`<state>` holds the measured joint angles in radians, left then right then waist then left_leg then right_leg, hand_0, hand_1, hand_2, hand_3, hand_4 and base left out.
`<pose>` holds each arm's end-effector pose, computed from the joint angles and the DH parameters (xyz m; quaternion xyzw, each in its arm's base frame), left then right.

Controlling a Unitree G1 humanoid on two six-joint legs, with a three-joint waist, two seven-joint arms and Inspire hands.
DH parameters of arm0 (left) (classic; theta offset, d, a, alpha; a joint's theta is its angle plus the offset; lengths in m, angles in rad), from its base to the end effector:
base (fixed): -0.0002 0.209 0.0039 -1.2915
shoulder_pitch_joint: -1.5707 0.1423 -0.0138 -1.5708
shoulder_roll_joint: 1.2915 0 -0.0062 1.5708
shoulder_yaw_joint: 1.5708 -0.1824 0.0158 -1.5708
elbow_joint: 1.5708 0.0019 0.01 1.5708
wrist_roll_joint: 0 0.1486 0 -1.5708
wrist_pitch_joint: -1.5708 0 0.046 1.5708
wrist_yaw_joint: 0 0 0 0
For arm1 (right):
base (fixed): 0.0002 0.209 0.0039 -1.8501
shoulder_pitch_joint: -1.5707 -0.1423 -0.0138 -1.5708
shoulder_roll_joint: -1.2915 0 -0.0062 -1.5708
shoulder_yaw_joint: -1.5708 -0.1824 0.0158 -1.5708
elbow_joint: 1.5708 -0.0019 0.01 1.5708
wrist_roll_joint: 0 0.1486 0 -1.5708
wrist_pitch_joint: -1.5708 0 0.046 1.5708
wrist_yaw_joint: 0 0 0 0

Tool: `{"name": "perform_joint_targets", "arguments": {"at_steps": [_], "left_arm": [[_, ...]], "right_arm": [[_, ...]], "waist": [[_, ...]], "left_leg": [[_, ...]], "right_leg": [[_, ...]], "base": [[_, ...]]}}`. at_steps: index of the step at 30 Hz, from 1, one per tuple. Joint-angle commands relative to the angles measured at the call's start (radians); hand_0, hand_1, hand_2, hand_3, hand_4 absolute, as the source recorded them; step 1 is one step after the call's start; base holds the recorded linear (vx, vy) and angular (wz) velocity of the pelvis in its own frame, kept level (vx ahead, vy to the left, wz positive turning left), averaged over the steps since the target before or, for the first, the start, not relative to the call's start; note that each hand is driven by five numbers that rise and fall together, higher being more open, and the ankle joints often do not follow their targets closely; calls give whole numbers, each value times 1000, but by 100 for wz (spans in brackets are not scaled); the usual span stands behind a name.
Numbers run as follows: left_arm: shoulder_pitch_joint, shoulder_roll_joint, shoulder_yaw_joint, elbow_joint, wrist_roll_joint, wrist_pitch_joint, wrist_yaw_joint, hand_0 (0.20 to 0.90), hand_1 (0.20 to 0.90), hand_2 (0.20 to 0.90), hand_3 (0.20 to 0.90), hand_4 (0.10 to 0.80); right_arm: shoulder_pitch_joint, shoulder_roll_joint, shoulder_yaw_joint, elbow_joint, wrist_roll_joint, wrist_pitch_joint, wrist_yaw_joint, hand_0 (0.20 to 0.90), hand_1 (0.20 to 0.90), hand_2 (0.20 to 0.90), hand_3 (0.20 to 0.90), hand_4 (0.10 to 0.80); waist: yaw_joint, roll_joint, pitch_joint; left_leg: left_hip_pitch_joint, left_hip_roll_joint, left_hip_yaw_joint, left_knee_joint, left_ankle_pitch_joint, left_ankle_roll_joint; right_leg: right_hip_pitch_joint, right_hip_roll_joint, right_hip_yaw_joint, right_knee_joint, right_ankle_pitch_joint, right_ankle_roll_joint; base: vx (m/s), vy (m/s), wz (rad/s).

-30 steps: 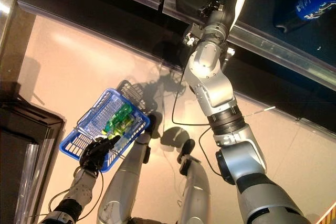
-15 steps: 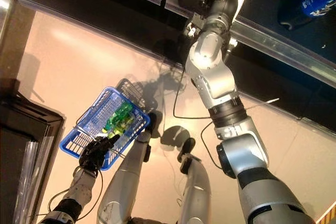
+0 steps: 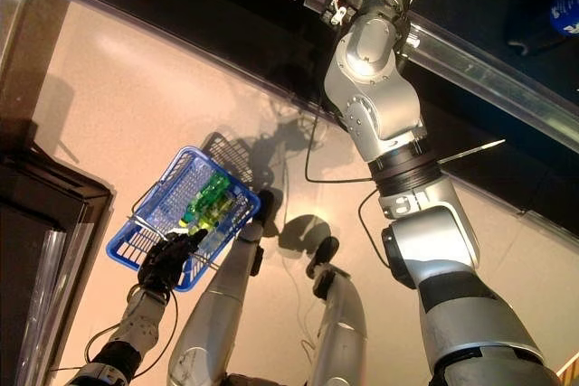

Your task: Pick up the drink and place into the basket.

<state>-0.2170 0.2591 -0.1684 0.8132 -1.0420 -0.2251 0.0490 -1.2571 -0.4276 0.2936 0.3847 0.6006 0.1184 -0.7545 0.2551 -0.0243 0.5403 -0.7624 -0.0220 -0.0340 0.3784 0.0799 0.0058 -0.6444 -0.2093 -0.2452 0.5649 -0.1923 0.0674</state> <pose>0.2187 0.2061 -0.0447 -0.3046 0.1835 0.1755 0.9180 0.3330 -0.1040 0.3268 0.0864 -0.2821 -0.1443 0.9445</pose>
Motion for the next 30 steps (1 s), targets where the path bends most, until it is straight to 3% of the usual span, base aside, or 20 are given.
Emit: {"name": "perform_joint_targets", "arguments": {"at_steps": [1,2,3,4,19,30], "left_arm": [[165,83,-53,-66,27,-49,-47,300,300,300,200,100],[165,82,-54,-66,25,-52,-47,300,300,300,200,100],[164,82,-55,-65,23,-52,-46,300,300,300,200,100],[163,83,-55,-66,22,-51,-45,300,300,300,200,100],[169,102,-50,-70,3,-90,-69,300,300,300,200,100],[168,105,-10,-89,-50,-142,-122,300,300,300,200,100]], "right_arm": [[-149,-46,36,-48,-31,-73,54,900,900,900,900,800],[-155,-45,33,-39,-46,-66,41,573,573,573,518,418],[-157,-45,34,-35,-48,-66,35,495,495,495,428,328],[-159,-46,33,-26,-49,-63,21,300,300,300,200,100],[-201,-98,32,68,-29,-129,-50,300,300,300,200,100],[-154,-130,7,-48,-57,-172,-44,300,300,300,200,100]], "waist": [[45,68,-20],[46,68,-20],[46,68,-20],[46,68,-20],[45,63,-20],[26,58,-20]], "left_leg": [[8,-32,-24,74,-103,26],[7,-33,-24,75,-103,26],[7,-33,-25,75,-103,26],[7,-33,-25,75,-104,26],[18,-28,-23,72,-112,30],[83,-19,-11,51,-117,23]], "right_leg": [[-21,-19,-14,-13,139,20],[-21,-19,-15,-13,140,20],[-22,-20,-15,-13,140,20],[-22,-19,-16,-13,141,20],[-18,-19,-25,0,143,19],[29,-6,-16,5,117,14]], "base": [[0,0,0],[0,0,0],[0,0,0],[0,0,0],[-31,-27,2],[-61,-37,-2]]}}
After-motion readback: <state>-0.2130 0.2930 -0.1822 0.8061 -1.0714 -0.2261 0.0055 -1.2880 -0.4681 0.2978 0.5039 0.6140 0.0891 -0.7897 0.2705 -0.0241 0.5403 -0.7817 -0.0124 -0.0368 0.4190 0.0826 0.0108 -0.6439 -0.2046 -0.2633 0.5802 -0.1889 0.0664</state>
